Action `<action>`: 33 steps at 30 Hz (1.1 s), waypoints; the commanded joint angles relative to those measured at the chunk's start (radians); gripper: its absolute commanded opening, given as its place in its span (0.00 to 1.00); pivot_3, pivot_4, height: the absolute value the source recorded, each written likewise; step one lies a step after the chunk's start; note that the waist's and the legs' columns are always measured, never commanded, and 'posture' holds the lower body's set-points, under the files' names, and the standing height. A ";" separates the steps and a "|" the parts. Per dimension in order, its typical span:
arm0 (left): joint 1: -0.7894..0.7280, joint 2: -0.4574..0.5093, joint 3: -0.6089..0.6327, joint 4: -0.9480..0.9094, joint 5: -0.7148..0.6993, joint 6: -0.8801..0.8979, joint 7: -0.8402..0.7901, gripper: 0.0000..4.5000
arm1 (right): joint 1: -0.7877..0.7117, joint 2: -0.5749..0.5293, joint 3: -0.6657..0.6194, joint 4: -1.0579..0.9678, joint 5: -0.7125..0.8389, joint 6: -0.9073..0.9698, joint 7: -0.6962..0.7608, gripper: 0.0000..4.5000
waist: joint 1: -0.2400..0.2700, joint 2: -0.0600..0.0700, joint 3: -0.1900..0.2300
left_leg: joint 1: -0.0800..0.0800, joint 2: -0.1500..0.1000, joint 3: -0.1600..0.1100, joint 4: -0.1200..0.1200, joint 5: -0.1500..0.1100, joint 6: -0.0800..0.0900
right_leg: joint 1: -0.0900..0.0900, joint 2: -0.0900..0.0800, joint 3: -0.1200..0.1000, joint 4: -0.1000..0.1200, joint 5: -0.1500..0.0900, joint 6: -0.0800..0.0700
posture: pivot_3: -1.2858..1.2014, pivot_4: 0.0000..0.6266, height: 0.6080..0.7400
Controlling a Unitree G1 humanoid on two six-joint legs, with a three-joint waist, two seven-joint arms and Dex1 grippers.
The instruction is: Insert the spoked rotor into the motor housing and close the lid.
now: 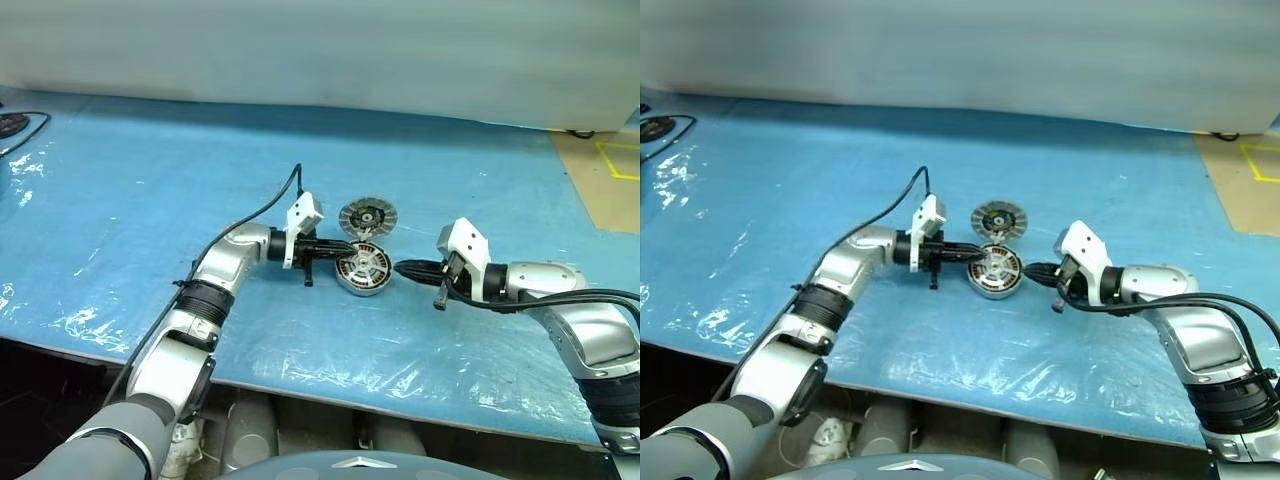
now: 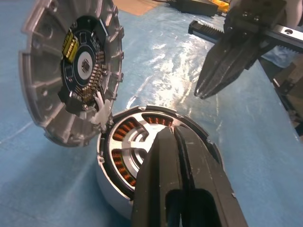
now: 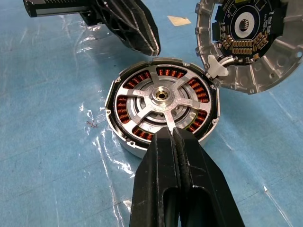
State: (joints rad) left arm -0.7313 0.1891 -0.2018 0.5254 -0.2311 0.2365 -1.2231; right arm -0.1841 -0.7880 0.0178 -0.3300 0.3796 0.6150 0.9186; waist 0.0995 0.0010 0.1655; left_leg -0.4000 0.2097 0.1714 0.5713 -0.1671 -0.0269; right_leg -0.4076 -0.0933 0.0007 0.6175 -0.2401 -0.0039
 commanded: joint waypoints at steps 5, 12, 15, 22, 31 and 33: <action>0.010 -0.036 -0.050 0.043 0.098 -0.129 0.087 0.00 | 0.001 0.000 -0.030 -0.047 0.023 -0.007 -0.010 0.00 | 0.000 0.000 0.000 | 0.000 0.000 0.000 0.000 0.000 0.000 | 0.000 0.000 0.000 0.000 0.000 0.000 | 0.52 0.24 1.00; 0.064 -0.036 -0.115 0.027 0.158 -0.123 0.119 0.00 | -0.001 0.003 -0.023 -0.045 0.022 -0.011 -0.018 0.00 | 0.000 0.000 0.000 | 0.001 0.000 0.000 0.000 0.000 -0.001 | 0.001 0.000 0.000 0.000 0.000 0.000 | 0.52 0.24 1.00; 0.071 -0.035 -0.100 0.017 0.143 -0.133 0.124 0.00 | -0.004 0.005 -0.021 -0.043 0.023 -0.013 -0.018 0.00 | 0.000 0.000 0.000 | 0.001 0.000 0.000 0.000 -0.002 -0.002 | 0.001 0.000 0.000 0.000 0.000 0.000 | 0.52 0.24 1.00; 0.081 -0.040 -0.002 -0.080 -0.023 -0.064 0.045 0.00 | -0.006 0.012 -0.035 -0.047 0.051 -0.003 -0.012 0.00 | -0.001 0.000 0.000 | 0.001 0.000 0.000 0.000 -0.002 -0.002 | 0.001 0.000 0.000 0.000 0.000 0.000 | 0.52 0.24 1.00; -0.009 -0.016 0.121 -0.095 -0.119 -0.077 0.053 0.00 | 0.050 0.083 -0.098 -0.067 0.106 -0.060 -0.041 0.00 | -0.001 0.000 0.000 | 0.000 0.000 0.000 0.000 -0.002 -0.001 | 0.000 0.000 0.000 0.000 0.000 0.000 | 0.52 0.24 1.00; -0.043 -0.007 0.144 -0.076 -0.126 -0.089 0.055 0.00 | 0.089 0.113 -0.121 -0.078 0.120 -0.098 -0.045 0.00 | 0.000 0.000 0.000 | 0.000 0.000 0.000 0.000 -0.002 -0.001 | 0.000 0.000 0.000 -0.001 0.000 0.000 | 0.52 0.24 1.00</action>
State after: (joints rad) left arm -0.7381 0.1746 -0.0875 0.4601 -0.3315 0.1709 -1.1700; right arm -0.1102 -0.6850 -0.0585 -0.3656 0.4731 0.5628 0.8778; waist 0.0998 0.0010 0.1655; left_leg -0.4008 0.2100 0.1712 0.5713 -0.1694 -0.0278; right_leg -0.4080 -0.0931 0.0003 0.6168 -0.2402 -0.0039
